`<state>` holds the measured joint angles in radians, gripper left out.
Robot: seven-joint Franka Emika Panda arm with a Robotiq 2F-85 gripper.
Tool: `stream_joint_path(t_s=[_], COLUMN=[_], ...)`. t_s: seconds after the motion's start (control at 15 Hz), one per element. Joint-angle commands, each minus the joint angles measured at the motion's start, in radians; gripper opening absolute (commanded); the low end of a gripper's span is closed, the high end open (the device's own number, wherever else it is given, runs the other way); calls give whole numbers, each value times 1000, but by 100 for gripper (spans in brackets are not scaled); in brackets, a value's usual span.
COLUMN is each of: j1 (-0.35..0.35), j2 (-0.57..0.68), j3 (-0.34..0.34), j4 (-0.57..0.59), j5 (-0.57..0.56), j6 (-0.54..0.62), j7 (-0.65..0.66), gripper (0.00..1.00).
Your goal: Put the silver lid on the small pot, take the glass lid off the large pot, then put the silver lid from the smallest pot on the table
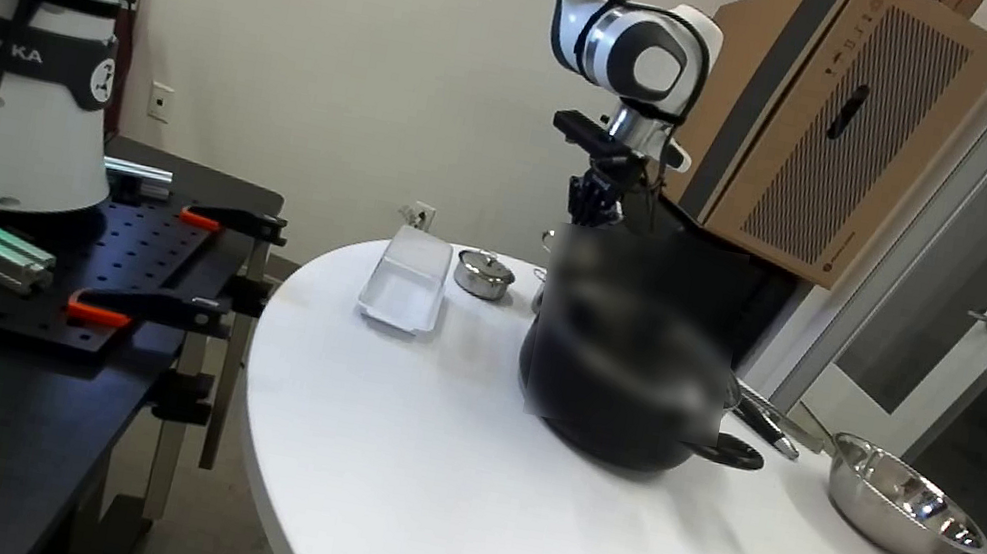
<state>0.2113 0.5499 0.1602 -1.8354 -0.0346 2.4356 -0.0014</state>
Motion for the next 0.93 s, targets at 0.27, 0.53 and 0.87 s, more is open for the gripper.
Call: stream_joint_path(t_s=[0.27,0.53,0.87], j1=[47,48,48], j2=[114,143,173], j3=[-32,-50,-65], j4=[165,204,239], j5=[-15,-11,-12], j6=[-77,-92,-97], j7=[72,96,113], gripper=[0,0,0])
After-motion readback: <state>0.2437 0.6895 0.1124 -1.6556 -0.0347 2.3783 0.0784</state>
